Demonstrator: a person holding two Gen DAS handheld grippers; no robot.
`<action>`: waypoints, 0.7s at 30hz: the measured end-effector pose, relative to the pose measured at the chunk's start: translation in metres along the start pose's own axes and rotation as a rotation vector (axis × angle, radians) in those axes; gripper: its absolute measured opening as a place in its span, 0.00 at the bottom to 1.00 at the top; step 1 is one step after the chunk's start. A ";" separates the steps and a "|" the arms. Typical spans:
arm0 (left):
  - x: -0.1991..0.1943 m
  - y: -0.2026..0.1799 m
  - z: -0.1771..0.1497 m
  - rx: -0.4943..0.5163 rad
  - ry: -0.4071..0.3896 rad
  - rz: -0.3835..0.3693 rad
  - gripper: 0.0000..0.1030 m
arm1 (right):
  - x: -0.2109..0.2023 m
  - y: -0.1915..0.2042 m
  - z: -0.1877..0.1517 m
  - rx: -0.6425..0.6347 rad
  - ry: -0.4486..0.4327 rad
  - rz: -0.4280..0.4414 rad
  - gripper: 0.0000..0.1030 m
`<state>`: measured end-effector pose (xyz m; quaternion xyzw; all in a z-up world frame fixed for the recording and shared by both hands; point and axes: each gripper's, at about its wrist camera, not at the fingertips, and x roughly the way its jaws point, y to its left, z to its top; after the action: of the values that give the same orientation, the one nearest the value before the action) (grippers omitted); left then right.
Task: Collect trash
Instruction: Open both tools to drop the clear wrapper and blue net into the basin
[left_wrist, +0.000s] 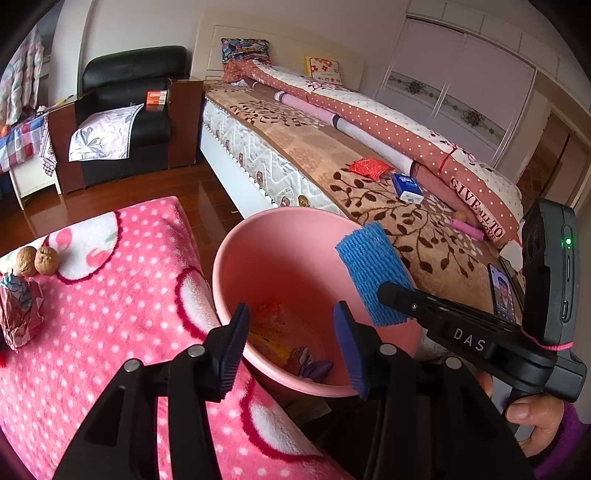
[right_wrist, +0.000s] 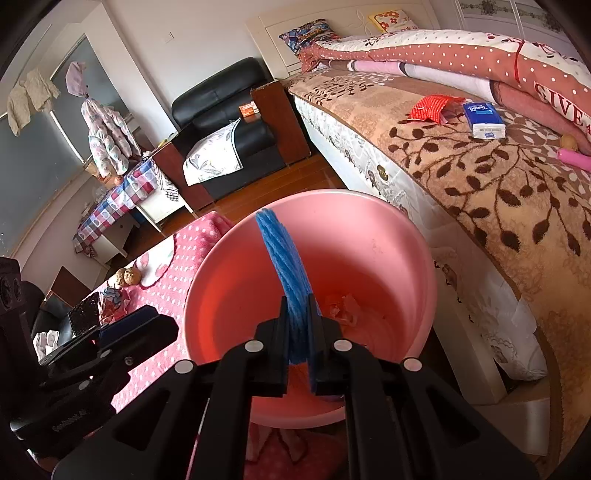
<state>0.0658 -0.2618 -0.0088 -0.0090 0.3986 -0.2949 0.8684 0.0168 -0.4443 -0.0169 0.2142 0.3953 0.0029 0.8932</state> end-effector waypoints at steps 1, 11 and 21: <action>-0.001 0.001 0.000 -0.004 -0.002 0.000 0.47 | 0.000 0.000 0.000 0.003 0.002 0.001 0.08; -0.019 0.009 0.000 -0.021 -0.043 0.009 0.49 | -0.001 0.007 -0.002 -0.004 0.005 0.009 0.34; -0.049 0.027 -0.003 -0.060 -0.100 0.030 0.51 | -0.012 0.022 -0.006 -0.048 -0.011 0.006 0.35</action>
<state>0.0522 -0.2132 0.0157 -0.0439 0.3637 -0.2689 0.8908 0.0076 -0.4244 -0.0036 0.1939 0.3893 0.0140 0.9004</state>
